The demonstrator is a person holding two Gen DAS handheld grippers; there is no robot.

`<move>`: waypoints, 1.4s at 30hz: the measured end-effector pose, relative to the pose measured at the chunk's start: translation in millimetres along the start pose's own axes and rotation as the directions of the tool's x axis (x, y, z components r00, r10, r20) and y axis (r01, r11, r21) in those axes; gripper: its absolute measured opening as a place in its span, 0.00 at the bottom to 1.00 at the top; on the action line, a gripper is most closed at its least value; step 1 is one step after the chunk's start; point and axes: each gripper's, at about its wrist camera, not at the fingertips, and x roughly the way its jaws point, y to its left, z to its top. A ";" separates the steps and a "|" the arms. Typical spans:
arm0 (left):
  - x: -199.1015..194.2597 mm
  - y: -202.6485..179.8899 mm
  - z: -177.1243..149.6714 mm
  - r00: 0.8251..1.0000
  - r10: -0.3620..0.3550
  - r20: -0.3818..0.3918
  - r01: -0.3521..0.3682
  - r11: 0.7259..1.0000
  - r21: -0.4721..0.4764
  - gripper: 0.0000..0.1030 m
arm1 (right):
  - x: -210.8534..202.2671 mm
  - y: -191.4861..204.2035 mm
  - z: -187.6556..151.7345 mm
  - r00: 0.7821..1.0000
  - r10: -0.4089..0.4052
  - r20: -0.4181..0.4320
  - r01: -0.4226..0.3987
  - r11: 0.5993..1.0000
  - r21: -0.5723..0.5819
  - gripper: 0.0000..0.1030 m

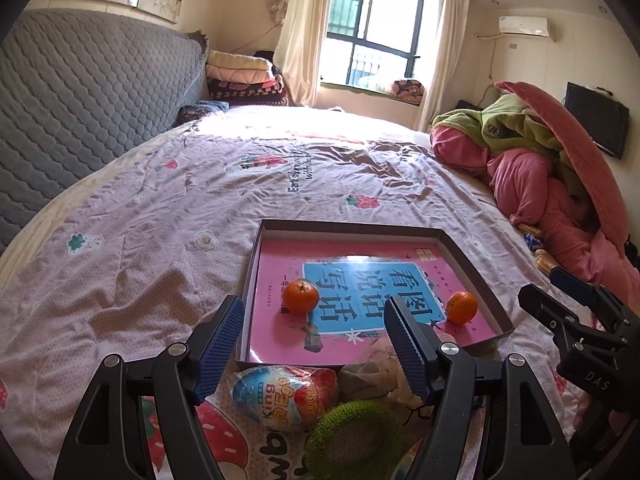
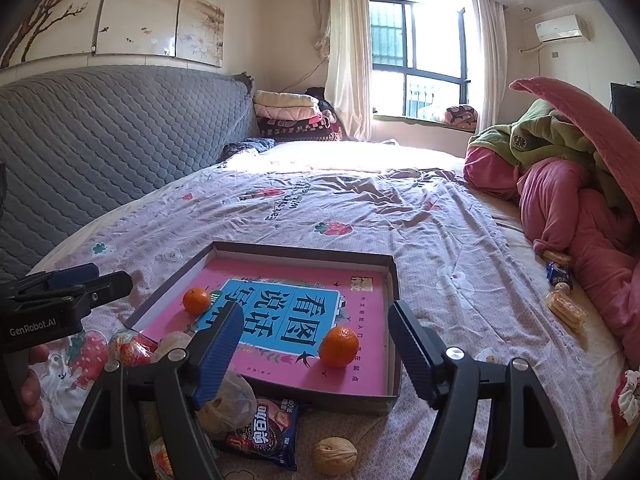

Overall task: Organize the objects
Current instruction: 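Withdraw both grippers from the tray back toward the remaining items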

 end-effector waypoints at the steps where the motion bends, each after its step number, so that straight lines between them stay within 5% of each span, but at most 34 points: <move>1: -0.8 0.8 -1.2 1.000 -0.011 -0.004 0.011 1.000 -0.008 0.72 | -1.6 -0.8 -0.7 1.000 -0.005 0.002 0.005 1.000 -0.002 0.72; 42: 8.7 -6.5 -76.2 0.979 -0.005 -0.203 0.018 0.998 0.062 0.72 | -10.1 -16.4 -53.0 0.990 0.016 -0.141 -0.023 0.999 -0.048 0.74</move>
